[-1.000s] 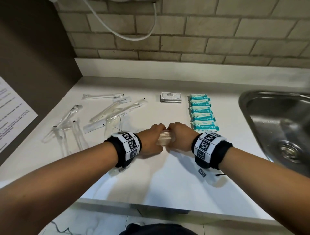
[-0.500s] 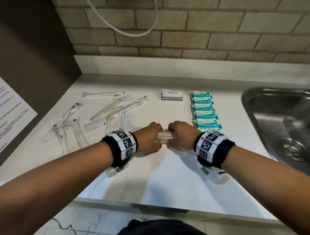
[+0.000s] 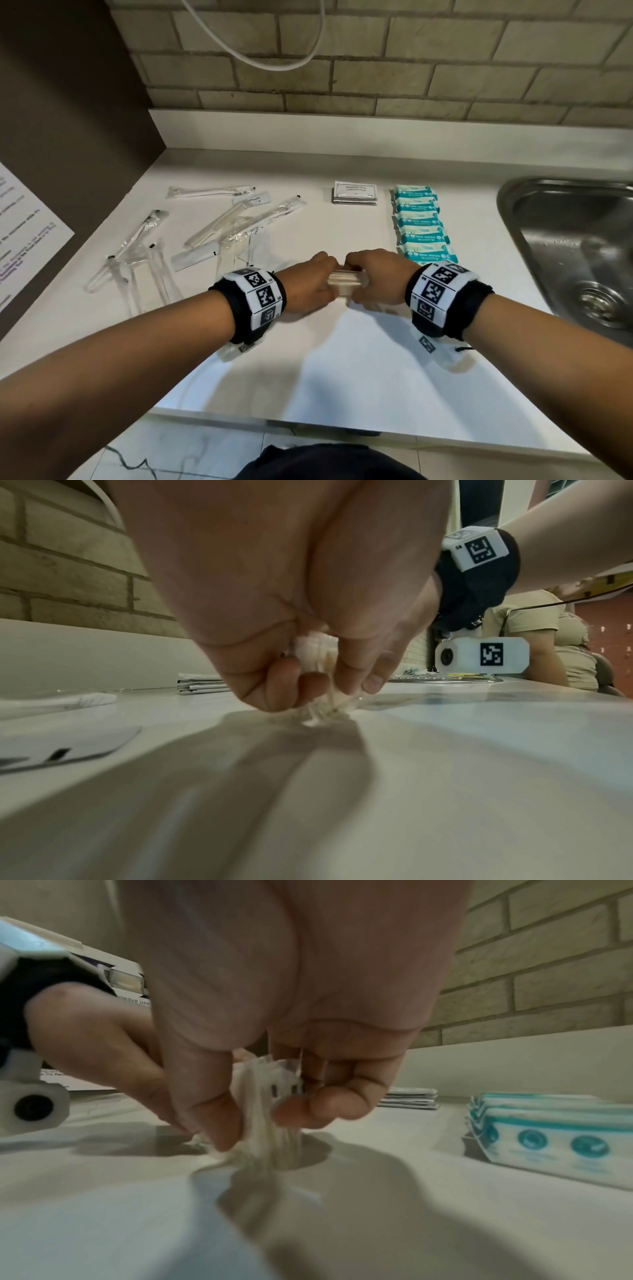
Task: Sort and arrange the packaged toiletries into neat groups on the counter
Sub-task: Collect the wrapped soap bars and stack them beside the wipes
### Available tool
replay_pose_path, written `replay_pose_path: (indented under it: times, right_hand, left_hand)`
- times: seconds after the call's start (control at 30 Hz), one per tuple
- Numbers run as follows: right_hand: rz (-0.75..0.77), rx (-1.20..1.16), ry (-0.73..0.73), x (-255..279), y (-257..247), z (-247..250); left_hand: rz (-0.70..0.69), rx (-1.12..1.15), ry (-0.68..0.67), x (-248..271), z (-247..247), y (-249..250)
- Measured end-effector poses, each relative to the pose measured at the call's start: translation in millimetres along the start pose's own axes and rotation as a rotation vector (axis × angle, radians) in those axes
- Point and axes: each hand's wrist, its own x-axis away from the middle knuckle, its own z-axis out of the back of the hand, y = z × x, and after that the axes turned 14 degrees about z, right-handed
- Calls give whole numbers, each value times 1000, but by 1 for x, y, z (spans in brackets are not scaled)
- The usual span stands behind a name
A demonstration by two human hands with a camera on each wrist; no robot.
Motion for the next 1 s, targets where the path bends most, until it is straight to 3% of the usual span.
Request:
replay_pose_path:
  times: [0.17, 0.43, 0.63, 1.0]
  right_hand:
    - [-31, 33, 13, -3, 6, 8]
    - [-61, -165, 69, -21, 23, 44]
    - [-132, -579, 59, -39, 46, 82]
    - [-371, -579, 118, -86, 78, 81]
  left_hand:
    - [50, 171, 71, 0, 8, -3]
    - [111, 384, 124, -19, 39, -5]
    - [156, 671, 37, -47, 69, -1]
    - [359, 785, -87, -108, 75, 3]
